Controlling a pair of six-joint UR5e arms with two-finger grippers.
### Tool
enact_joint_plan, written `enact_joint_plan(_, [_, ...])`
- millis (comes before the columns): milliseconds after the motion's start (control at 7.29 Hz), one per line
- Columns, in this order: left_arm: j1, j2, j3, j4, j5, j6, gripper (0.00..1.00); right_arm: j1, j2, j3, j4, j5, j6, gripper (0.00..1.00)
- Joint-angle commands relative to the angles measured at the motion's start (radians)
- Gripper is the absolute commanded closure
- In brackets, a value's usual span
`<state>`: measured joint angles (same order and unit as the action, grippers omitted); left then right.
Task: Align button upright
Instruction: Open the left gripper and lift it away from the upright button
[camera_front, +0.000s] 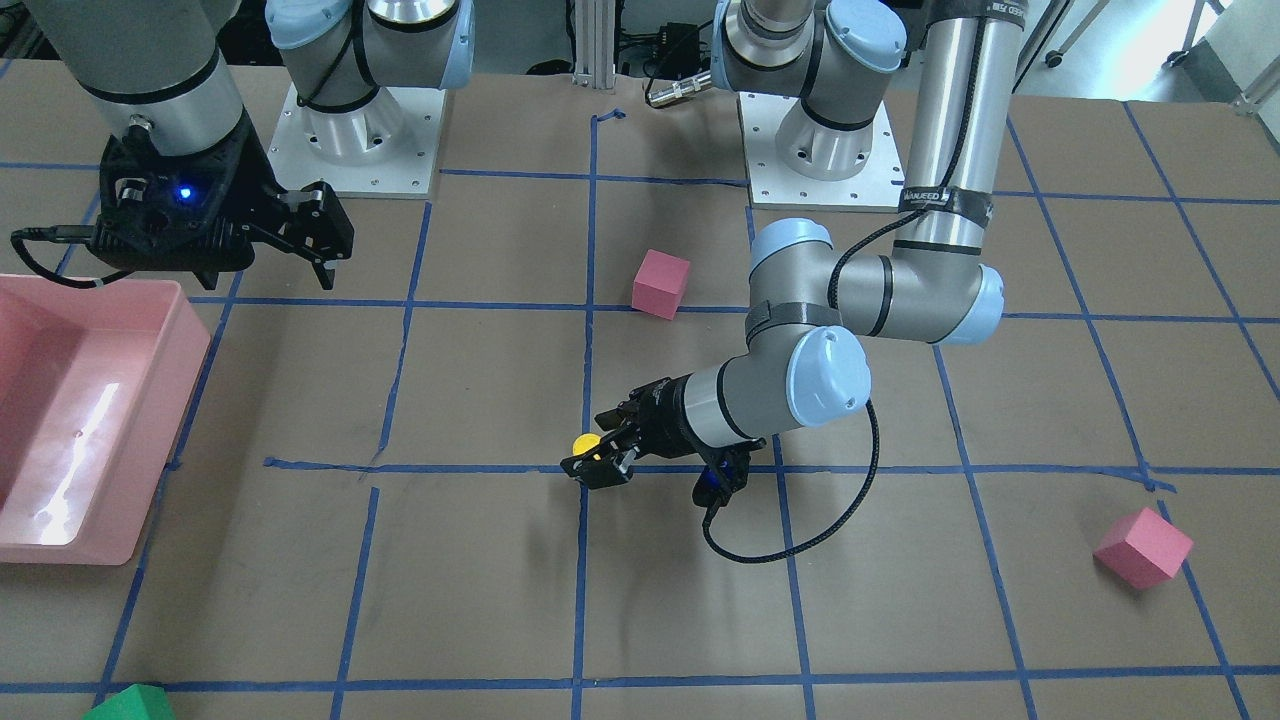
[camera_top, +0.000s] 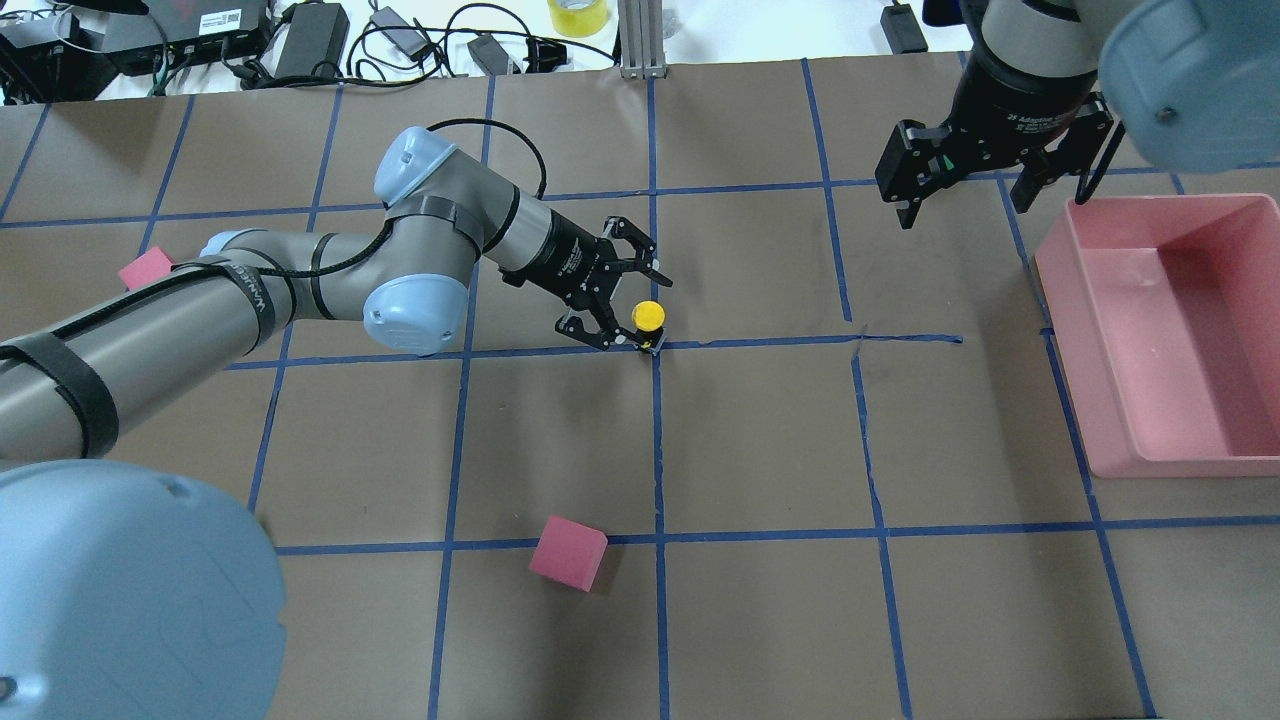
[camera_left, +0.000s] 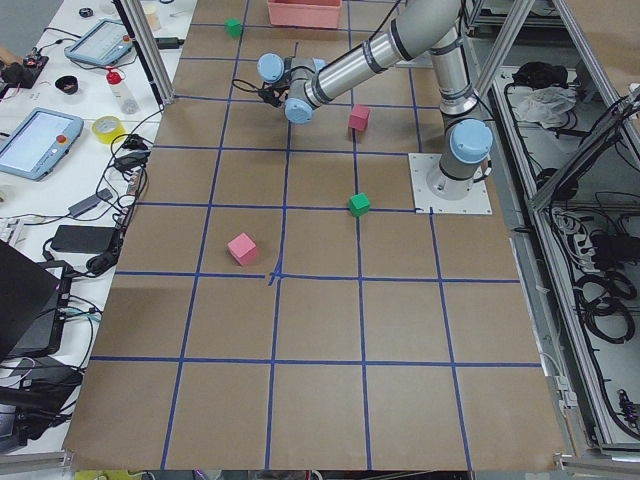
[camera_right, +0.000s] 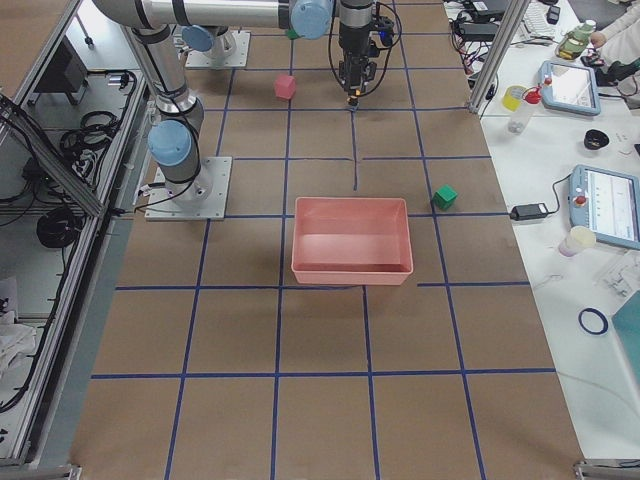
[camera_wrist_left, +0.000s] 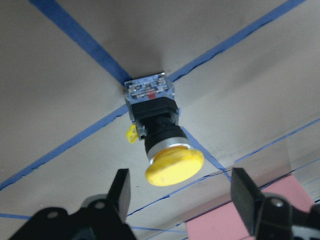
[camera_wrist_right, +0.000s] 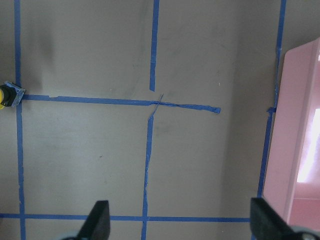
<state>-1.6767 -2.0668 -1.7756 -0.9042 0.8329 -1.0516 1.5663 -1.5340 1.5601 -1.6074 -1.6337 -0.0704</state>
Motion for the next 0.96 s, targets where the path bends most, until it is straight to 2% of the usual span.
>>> enact_joint_plan(0, [0.003,0.046,0.024,0.002,0.015,0.002,0.0,0.0,0.0,0.0,-0.002,0.0,0.0,0.0])
enact_joint_plan(137, [0.003,0.066,0.08,-0.043,0.081,0.004,0.0,0.0,0.002,0.0,0.001,0.0,-0.002,0.0])
enact_joint_plan(274, [0.0,0.082,0.15,-0.133,0.142,0.103,0.0,0.0,0.0,0.0,0.0,0.0,0.0,0.0])
enact_joint_plan(686, [-0.003,0.172,0.341,-0.559,0.45,0.66,0.0,0.0,0.002,0.0,0.001,0.0,-0.002,0.0])
enact_joint_plan(823, [-0.008,0.222,0.369,-0.667,0.535,0.793,0.0,0.0,0.002,0.0,0.003,-0.002,-0.003,0.0])
